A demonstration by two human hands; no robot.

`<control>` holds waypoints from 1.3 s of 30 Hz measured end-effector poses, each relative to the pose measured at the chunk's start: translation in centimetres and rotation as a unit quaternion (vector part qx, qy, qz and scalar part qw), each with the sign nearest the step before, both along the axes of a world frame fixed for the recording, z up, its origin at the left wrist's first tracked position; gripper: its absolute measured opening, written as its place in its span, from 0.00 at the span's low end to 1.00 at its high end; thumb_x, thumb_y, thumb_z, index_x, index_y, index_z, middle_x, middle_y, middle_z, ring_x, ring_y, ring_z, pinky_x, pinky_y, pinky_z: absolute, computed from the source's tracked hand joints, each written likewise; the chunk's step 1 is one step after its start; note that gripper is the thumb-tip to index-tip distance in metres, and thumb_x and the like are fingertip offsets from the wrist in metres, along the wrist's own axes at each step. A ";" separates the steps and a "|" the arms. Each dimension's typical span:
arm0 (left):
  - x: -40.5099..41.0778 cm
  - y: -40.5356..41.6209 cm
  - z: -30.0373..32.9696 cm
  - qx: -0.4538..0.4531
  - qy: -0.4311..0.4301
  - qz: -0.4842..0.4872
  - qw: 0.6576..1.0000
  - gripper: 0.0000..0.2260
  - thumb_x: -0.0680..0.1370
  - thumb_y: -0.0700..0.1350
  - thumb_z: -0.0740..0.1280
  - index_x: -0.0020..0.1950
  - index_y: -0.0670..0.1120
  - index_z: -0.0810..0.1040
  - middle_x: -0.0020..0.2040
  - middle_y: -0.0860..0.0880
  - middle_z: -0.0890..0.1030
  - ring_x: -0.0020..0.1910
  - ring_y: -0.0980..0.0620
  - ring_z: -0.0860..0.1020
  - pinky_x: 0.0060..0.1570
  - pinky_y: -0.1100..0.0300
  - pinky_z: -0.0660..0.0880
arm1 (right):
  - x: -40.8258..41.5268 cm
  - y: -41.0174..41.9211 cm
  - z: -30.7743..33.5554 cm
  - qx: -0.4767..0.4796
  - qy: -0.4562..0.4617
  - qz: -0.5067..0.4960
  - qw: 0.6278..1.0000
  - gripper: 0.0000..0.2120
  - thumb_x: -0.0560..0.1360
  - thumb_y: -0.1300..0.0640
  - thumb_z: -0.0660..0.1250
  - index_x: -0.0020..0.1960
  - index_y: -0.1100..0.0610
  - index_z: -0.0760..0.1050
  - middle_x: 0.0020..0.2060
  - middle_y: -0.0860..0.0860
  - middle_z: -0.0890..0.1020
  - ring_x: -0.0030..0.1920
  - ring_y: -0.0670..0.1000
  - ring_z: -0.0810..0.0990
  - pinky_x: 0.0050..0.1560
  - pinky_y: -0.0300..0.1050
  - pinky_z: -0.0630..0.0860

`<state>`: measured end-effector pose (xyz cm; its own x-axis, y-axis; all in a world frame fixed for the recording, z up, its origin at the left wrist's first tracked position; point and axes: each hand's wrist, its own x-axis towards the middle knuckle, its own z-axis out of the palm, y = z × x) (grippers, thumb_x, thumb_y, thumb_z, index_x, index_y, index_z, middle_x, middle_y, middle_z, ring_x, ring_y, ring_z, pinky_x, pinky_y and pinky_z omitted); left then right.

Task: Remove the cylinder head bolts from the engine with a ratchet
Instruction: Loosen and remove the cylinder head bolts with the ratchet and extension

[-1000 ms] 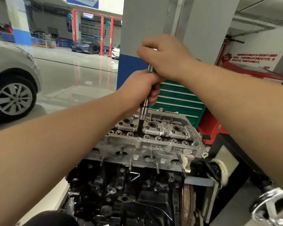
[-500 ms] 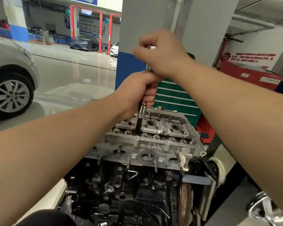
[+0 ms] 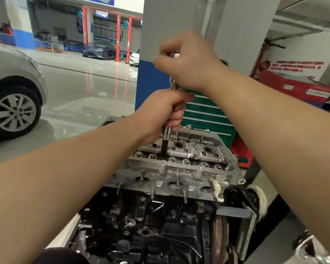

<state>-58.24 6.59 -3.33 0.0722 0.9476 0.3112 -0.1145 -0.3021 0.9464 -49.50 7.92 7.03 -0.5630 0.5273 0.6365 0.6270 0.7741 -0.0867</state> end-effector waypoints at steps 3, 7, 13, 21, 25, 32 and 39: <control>1.9 -0.6 -0.6 0.052 0.018 0.203 0.978 0.10 0.71 0.50 0.65 0.41 0.45 0.69 0.32 0.46 0.71 0.32 0.47 0.69 0.37 0.52 0.68 | -1.4 -0.3 -0.1 0.106 -0.064 -0.195 0.973 0.10 0.73 0.54 0.60 0.34 0.53 0.65 0.32 0.49 0.68 0.40 0.58 0.71 0.33 0.43 0.60; 2.6 -0.6 -1.2 0.067 0.010 0.243 0.968 0.07 0.69 0.44 0.62 0.37 0.40 0.71 0.30 0.42 0.71 0.32 0.45 0.65 0.33 0.54 0.62 | -1.5 -1.2 -0.7 0.220 -0.082 -0.228 0.945 0.12 0.73 0.54 0.59 0.33 0.52 0.60 0.30 0.50 0.64 0.32 0.57 0.67 0.31 0.44 0.58; -0.9 0.2 0.4 -0.034 0.013 -0.102 0.994 0.20 0.81 0.48 0.64 0.33 0.50 0.60 0.24 0.51 0.59 0.23 0.52 0.56 0.29 0.58 0.63 | 0.6 0.8 -0.5 0.036 0.006 0.045 0.998 0.12 0.77 0.53 0.64 0.37 0.56 0.72 0.32 0.51 0.71 0.41 0.59 0.71 0.40 0.51 0.68; 3.2 -0.7 -1.7 0.067 0.041 0.262 0.962 0.12 0.69 0.52 0.66 0.44 0.45 0.75 0.36 0.44 0.76 0.34 0.46 0.70 0.34 0.49 0.68 | -0.9 -0.3 -1.2 0.214 -0.054 -0.234 0.947 0.11 0.73 0.55 0.58 0.34 0.54 0.60 0.30 0.49 0.63 0.40 0.58 0.70 0.35 0.45 0.64; -0.5 -0.1 -0.3 -0.026 -0.026 -0.054 0.998 0.18 0.72 0.47 0.66 0.27 0.51 0.61 0.24 0.51 0.58 0.24 0.50 0.54 0.29 0.58 0.59 | -0.3 0.5 -0.9 0.175 -0.047 -0.113 0.977 0.17 0.72 0.44 0.58 0.34 0.56 0.66 0.29 0.51 0.69 0.39 0.59 0.73 0.33 0.46 0.62; 1.7 -0.5 0.1 0.058 0.103 0.183 0.976 0.08 0.76 0.48 0.68 0.40 0.46 0.75 0.27 0.50 0.78 0.27 0.51 0.75 0.30 0.61 0.72 | 0.2 1.1 -1.0 0.127 -0.008 -0.188 0.974 0.11 0.77 0.52 0.59 0.45 0.53 0.79 0.43 0.55 0.78 0.44 0.58 0.72 0.40 0.50 0.64; 0.3 -0.4 0.2 0.003 -0.002 -0.025 1.000 0.17 0.70 0.40 0.64 0.29 0.50 0.57 0.22 0.52 0.58 0.22 0.52 0.55 0.25 0.62 0.59 | 0.2 -0.3 -1.3 0.182 -0.018 -0.094 0.979 0.16 0.73 0.42 0.59 0.42 0.52 0.78 0.36 0.50 0.79 0.44 0.58 0.79 0.37 0.49 0.66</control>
<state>-57.98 6.22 -3.14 0.1186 0.9407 0.3177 -0.1331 -0.3020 0.9440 -49.28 7.61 5.73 -0.5036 0.3658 0.7826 0.7589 0.6202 0.1985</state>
